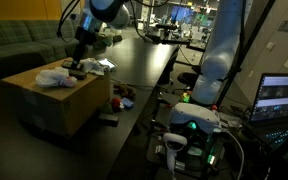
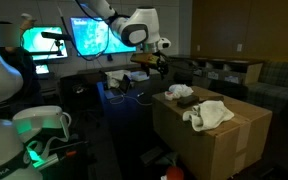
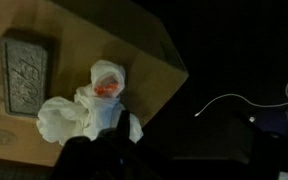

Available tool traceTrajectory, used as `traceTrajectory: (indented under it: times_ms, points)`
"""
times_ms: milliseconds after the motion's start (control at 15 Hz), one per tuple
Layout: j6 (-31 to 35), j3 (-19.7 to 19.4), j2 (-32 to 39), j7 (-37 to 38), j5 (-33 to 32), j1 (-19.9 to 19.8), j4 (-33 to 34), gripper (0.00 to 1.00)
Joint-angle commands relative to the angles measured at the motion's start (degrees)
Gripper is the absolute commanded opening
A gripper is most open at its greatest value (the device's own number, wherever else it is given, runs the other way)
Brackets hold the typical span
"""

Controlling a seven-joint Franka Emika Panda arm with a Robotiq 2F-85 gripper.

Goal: Remove the brown toy from the box and replace it with the towel, remove the blue object from the box and replace it with the gray duster and remove the orange plush toy from the box and replace it with the duster, remove the duster and replace it with the plastic bag

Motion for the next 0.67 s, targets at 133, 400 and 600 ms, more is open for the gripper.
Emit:
traceTrajectory:
  times_ms: [133, 400, 600]
  points:
    - [-19.5, -19.88, -18.14, -7.24, 5.39, 8.03, -6.96, 1.0]
    - [-24.77, -31.28, -27.31, -7.22, -0.48, 10.33, -11.93, 1.0]
    - [-23.97, -33.74, -23.63, -5.99, -0.5, 13.49, -9.37, 1.0]
